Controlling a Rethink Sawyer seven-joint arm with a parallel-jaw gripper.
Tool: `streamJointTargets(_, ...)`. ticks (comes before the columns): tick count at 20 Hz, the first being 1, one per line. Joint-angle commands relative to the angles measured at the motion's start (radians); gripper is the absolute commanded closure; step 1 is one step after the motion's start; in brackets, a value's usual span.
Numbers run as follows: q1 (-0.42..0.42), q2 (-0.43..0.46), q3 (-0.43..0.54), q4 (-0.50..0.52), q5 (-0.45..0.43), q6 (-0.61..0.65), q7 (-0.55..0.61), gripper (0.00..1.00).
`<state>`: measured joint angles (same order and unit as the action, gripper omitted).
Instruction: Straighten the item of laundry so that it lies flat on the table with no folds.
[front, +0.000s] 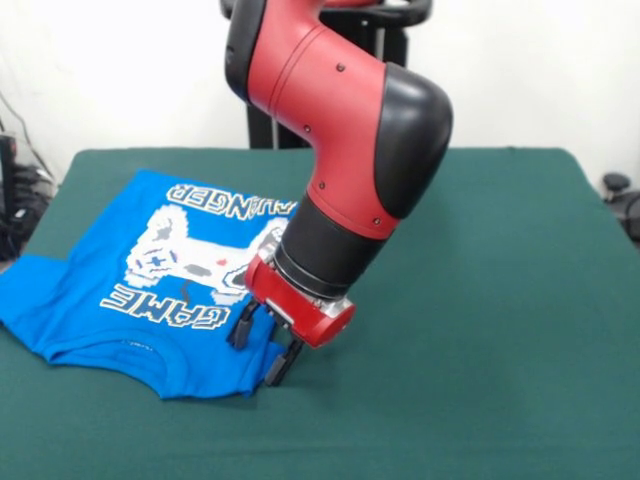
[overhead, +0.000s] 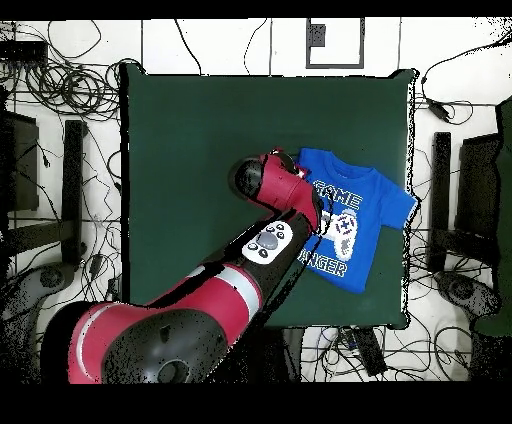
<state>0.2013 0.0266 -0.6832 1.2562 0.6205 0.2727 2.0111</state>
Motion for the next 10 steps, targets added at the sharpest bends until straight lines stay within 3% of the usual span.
streamJointTargets(1, 0.006, -0.012, 0.201, 0.108, -0.019, 0.042, 0.169, 0.0)
streamJointTargets(10, 0.01, -0.06, 0.194, 0.148, -0.034, 0.074, 0.153, 0.0)
